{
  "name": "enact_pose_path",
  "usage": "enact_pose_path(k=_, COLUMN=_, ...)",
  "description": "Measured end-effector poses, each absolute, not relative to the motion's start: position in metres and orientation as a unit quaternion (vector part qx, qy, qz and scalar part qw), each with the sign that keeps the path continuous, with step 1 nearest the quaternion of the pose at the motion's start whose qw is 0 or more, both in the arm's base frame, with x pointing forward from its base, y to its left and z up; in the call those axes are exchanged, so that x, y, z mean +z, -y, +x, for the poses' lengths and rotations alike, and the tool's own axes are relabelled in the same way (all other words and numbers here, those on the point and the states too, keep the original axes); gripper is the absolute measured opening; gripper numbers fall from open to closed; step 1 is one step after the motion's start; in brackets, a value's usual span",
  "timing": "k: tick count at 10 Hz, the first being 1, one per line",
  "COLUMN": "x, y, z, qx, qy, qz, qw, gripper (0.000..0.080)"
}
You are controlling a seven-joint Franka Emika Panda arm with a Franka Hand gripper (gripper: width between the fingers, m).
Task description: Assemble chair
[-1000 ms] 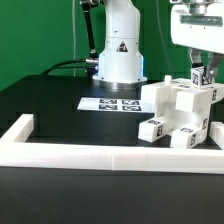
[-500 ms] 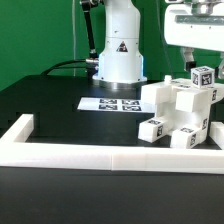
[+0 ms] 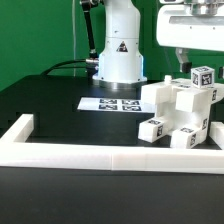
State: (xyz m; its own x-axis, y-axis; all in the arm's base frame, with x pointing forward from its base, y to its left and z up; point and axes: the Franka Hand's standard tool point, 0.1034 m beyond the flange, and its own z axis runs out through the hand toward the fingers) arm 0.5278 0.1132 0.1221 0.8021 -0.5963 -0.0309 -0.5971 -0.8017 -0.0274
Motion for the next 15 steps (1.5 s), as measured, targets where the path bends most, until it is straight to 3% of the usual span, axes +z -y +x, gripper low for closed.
enact_pose_path(k=6, x=0.1232, y=-0.1124, z=0.5287, qx=0.004, qy=-0.076, qz=-0.997, qw=0.02, gripper=0.0649)
enact_pose_path(k=10, x=0.1235, y=-0.1074, z=0.5301, qx=0.003, qy=-0.017, qz=-1.0, qw=0.02, gripper=0.0649)
enact_pose_path(k=12, x=0.123, y=-0.1074, z=0.5299, qx=0.003, qy=-0.017, qz=-1.0, qw=0.02, gripper=0.0389)
enact_pose_path(k=13, x=0.1229, y=-0.1073, z=0.5299, qx=0.003, qy=-0.017, qz=-1.0, qw=0.02, gripper=0.0389)
enact_pose_path(k=14, x=0.1229, y=-0.1073, z=0.5299, qx=0.003, qy=-0.017, qz=-1.0, qw=0.02, gripper=0.0284)
enact_pose_path(k=15, x=0.1228, y=-0.1073, z=0.5299, qx=0.003, qy=-0.017, qz=-1.0, qw=0.02, gripper=0.0284)
